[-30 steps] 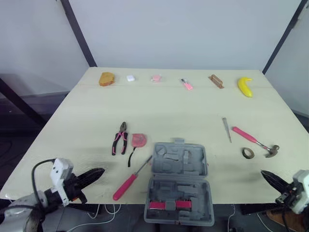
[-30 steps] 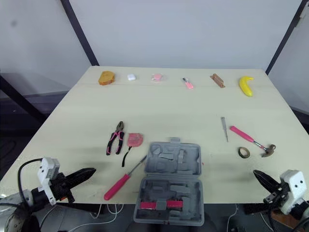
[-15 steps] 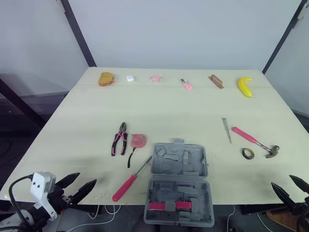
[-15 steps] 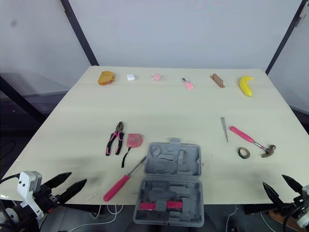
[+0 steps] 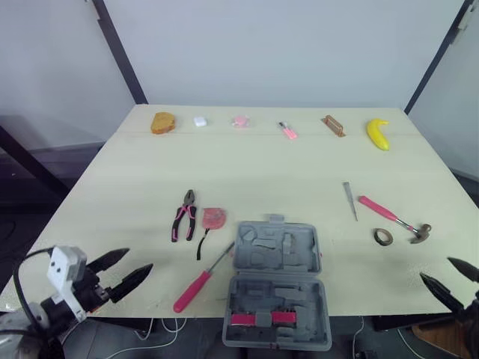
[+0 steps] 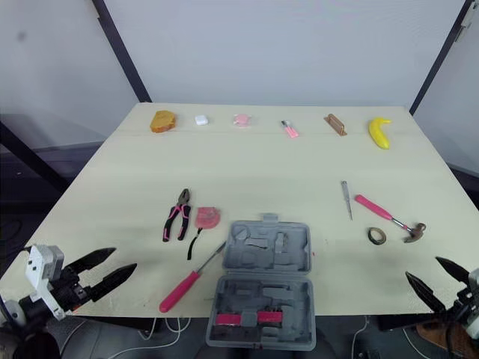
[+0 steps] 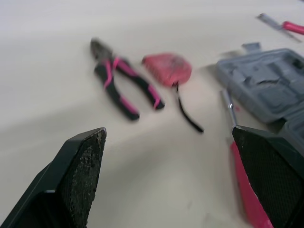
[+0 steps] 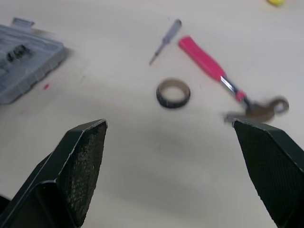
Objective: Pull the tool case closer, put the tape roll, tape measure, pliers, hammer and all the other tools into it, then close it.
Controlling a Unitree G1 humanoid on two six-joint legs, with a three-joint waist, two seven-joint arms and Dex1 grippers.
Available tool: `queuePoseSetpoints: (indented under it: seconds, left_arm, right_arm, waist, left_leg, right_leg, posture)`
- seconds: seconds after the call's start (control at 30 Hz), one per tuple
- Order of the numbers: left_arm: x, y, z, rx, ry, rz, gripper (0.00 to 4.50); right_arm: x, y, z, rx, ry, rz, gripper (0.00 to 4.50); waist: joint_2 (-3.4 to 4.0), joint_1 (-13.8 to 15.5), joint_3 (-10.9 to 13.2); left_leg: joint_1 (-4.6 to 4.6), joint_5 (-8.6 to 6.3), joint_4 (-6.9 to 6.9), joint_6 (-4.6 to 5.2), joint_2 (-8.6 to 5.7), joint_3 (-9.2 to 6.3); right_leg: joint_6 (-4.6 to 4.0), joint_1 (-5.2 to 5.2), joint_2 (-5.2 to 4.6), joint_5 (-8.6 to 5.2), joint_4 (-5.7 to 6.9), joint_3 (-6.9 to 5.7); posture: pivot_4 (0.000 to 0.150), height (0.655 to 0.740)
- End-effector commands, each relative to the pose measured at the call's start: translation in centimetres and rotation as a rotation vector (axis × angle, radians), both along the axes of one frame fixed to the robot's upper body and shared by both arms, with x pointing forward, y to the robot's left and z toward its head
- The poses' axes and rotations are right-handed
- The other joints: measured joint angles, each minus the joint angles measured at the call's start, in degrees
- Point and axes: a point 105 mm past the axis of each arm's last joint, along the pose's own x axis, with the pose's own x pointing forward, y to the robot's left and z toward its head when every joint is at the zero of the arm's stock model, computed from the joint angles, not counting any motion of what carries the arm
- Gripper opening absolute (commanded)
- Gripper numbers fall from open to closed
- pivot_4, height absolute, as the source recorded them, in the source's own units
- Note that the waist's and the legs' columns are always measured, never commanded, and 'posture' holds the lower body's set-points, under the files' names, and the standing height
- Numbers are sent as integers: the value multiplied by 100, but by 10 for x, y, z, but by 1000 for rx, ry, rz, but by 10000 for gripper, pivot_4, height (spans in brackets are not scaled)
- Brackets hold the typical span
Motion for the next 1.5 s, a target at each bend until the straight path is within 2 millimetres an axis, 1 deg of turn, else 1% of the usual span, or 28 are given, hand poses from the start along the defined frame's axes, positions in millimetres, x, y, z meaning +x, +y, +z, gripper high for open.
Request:
queuePoseSetpoints:
  seconds: [0.03, 0.17, 0.3, 0.37, 0.43, 0.5, 0.53, 0.6, 0.73, 0.8, 0.87, 0.93, 1.0, 1.13, 1.2, 1.3, 1.37, 1.4, 1.5]
  left_arm:
    - [5, -7, 9, 36, -20, -127, 45000]
    - [12, -18, 13, 76, -12, -270, 45000]
    - [19, -37, 22, 109, -13, -421, 45000]
    - [24, -54, 31, 90, -34, -493, 45000]
    - [25, -73, 39, 88, -54, -592, 45000]
    - [23, -96, 44, 96, -75, -715, 45000]
    - [23, -104, 46, 95, -84, -753, 45000]
    - [21, -115, 50, 83, -94, -809, 45000]
    - [19, -134, 55, 62, -115, -887, 45000]
    - [17, -142, 57, 52, -125, -917, 45000]
    - [15, -147, 59, 45, -137, -940, 45000]
    - [15, -150, 60, 46, -148, -950, 45000]
    - [13, -154, 65, 24, -165, -961, 45000]
    - [10, -158, 67, 25, -182, -988, 45000]
    - [10, -159, 68, 27, -194, -993, 45000]
    - [9, -160, 69, 29, -201, -1002, 45000]
    - [7, -160, 68, 29, -202, -1009, 45000]
    - [7, -161, 69, 24, -203, -1011, 45000]
    - [6, -163, 68, 10, -205, -1014, 45000]
  right_arm:
    - [15, 10, 16, -66, 2, 82, 44366]
    - [31, 19, 20, -170, 54, 185, 44366]
    - [40, 20, 11, -324, 168, 281, 44366]
    - [49, 22, 12, -384, 190, 341, 44366]
    - [59, 22, 10, -468, 236, 390, 44366]
    - [67, 20, 4, -555, 341, 443, 44366]
    - [71, 20, 2, -583, 384, 459, 44366]
    - [77, 18, -2, -651, 451, 474, 44366]
    - [92, 24, -8, -723, 521, 514, 44366]
    - [98, 24, -12, -766, 545, 534, 44366]
    - [105, 30, -14, -774, 542, 557, 44366]
    - [108, 33, -16, -772, 543, 567, 44366]
    - [107, 34, -21, -804, 584, 601, 44366]
    - [115, 33, -33, -876, 607, 605, 44366]
    - [118, 36, -36, -871, 603, 613, 44366]
    - [124, 40, -37, -870, 580, 619, 36196]
    - [126, 40, -35, -881, 576, 621, 26934]
    - [126, 40, -35, -881, 577, 622, 22993]
    - [128, 39, -32, -885, 573, 623, 7833]
  waist:
    - [0, 1, 0]
    - [1, 1, 2]
    - [0, 8, 3]
    - [0, 11, 5]
    - [2, 4, 8]
    - [6, -5, 10]
    - [10, -4, 14]
    - [12, -11, 14]
    - [18, -17, 18]
    - [20, -10, 20]
    - [20, -3, 20]
    - [20, -2, 20]
    - [20, 0, 20]
    - [21, -2, 20]
    - [20, -14, 20]
    - [14, -36, 18]
    - [13, -44, 18]
    - [13, -44, 18]
    - [13, -35, 18]
  left_leg:
    - [0, 0, 0, 0, -2, 0]
    - [-2, 0, 0, 0, -5, 0]
    - [-9, 0, 1, 0, -5, -3]
    - [-12, 0, 1, 0, -5, -2]
    - [-12, 0, 3, 0, -5, -3]
    - [-12, 0, 4, 0, -5, -2]
    - [-12, 0, 5, 0, -5, 0]
    - [-14, 0, 5, 0, -4, -1]
    - [-21, 0, 4, 0, 0, -6]
    - [-25, 0, 3, 0, 0, -7]
    - [-31, 0, 3, 0, -1, -6]
    - [-33, 0, 4, 0, -2, -6]
    - [-33, 0, 4, 0, -2, -7]
    - [-33, 0, 6, 0, -2, -7]
    - [-32, 0, 6, 0, -3, -7]
    - [-28, 1, 6, 0, -1, -7]
    - [-27, 0, 9, 0, 0, -7]
    - [-27, 0, 11, 0, 0, -7]
    - [-27, 1, 16, 0, 0, -6]
  right_leg:
    - [17, 0, 1, 10, -1, 0]
    - [19, -1, 6, 11, -2, 0]
    - [20, -1, 8, 12, -5, -3]
    - [21, -2, 8, 12, -8, -3]
    - [21, -1, 8, 13, -7, -3]
    - [22, -2, 8, 13, -7, -1]
    - [22, -2, 8, 14, -7, 1]
    - [22, -6, 10, 14, -5, 1]
    - [20, -12, 20, 14, -4, 0]
    - [20, -14, 20, 14, -5, 0]
    - [20, -19, 18, 14, -6, 1]
    - [20, -19, 16, 14, -6, 0]
    - [20, -19, 17, 14, -5, -1]
    - [20, -19, 16, 15, -5, -1]
    - [20, -18, 17, 15, -4, -2]
    - [19, -17, 20, 15, -3, 0]
    - [19, -16, 21, 16, -3, 1]
    - [19, -15, 21, 16, -3, 2]
    - [19, -12, 20, 16, -3, 2]
  posture:
    - [1500, 7400]
    - [1500, 7400]
    - [1500, 7400]
    - [1500, 7400]
    - [1500, 7400]
    - [1500, 7400]
    - [1500, 7400]
    - [1500, 7400]
    - [1500, 7400]
    - [1500, 7400]
    - [1500, 7400]
    - [1500, 7400]
    - [1500, 7400]
    - [1500, 7400]
    - [1500, 7400]
    - [1500, 7400]
    - [1500, 7400]
    - [1500, 7400]
    - [1500, 7400]
